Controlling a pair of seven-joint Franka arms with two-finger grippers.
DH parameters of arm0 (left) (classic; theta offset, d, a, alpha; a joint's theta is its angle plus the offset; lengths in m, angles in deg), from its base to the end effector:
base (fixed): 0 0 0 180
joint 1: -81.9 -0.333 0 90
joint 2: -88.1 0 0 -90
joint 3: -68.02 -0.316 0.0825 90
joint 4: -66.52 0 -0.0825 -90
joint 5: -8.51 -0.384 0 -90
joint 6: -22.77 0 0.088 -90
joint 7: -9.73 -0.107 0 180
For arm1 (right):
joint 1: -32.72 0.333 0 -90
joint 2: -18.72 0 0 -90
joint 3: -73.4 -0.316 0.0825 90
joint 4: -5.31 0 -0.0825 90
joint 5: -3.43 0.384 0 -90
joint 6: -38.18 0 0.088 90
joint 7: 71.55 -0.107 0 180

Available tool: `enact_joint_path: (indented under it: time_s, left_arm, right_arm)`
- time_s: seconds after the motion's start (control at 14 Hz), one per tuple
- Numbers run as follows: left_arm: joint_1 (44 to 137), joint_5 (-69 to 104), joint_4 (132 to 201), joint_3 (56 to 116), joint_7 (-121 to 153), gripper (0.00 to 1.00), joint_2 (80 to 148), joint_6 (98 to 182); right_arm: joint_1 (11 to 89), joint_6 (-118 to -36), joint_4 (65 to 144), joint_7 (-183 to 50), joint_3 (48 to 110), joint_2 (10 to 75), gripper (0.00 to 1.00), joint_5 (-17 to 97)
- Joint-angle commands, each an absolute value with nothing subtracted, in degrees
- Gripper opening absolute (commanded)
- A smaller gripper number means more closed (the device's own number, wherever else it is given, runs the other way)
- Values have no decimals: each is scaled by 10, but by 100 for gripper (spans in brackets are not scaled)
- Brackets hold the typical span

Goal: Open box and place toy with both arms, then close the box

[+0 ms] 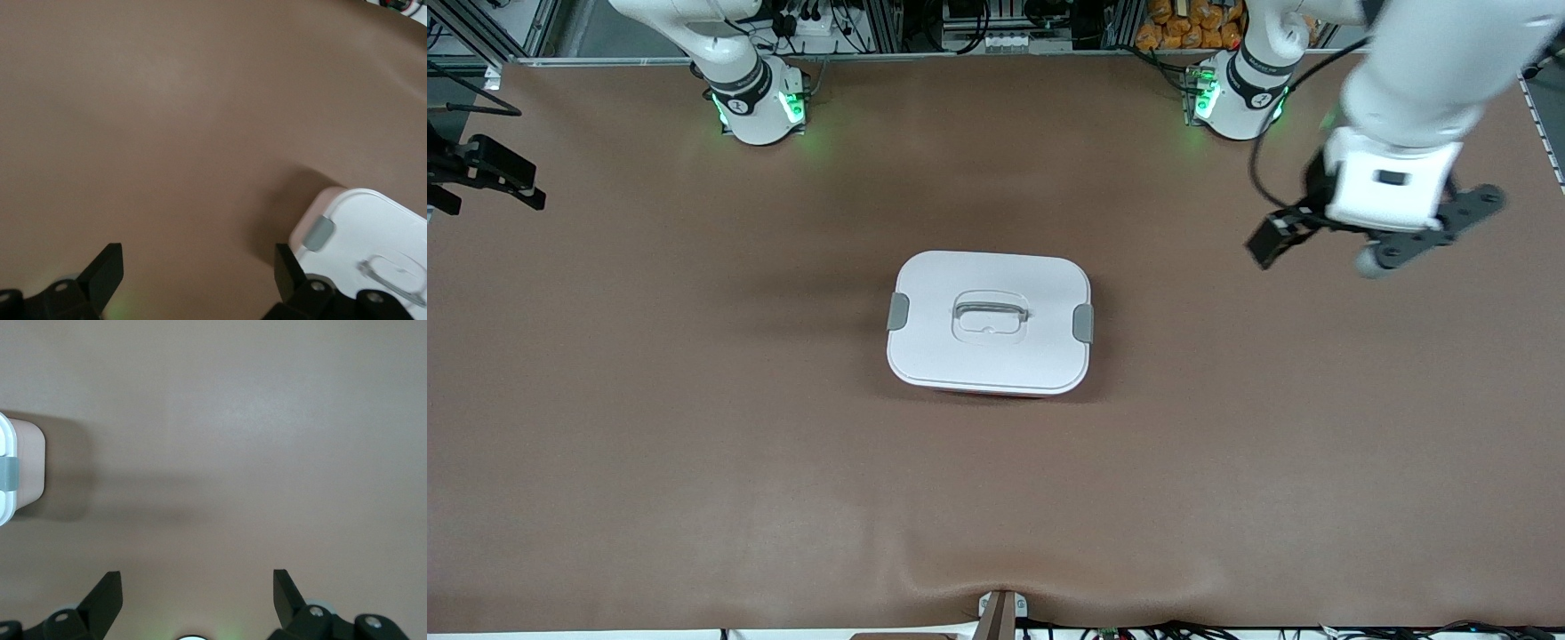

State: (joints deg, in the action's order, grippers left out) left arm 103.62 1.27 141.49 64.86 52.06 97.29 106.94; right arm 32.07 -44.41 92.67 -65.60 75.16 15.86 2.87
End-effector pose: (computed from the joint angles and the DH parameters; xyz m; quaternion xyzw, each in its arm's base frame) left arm 0.5661 -0.1781 0.6471 -0.9751 -0.2114 -0.0343 0.0578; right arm 0.5248 -0.0237 0.6618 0.9994 0.0304 -0.0169 0.0029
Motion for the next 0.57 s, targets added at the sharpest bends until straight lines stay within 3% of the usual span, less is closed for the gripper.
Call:
enact_joint_path:
  time_s: [0.0,0.36,0.5]
  left_arm:
    - [996,5,1423,655,427,100,955,1062]
    - [916,16,1496,660,257,100,884,1062]
    - [873,19,1532,692,218,100,858,1062]
  right_arm:
    - [314,-447,941,-650,749,143,100,37]
    - [314,-446,941,-650,748,143,100,37]
    - [313,-445,941,-650,749,143,100,37]
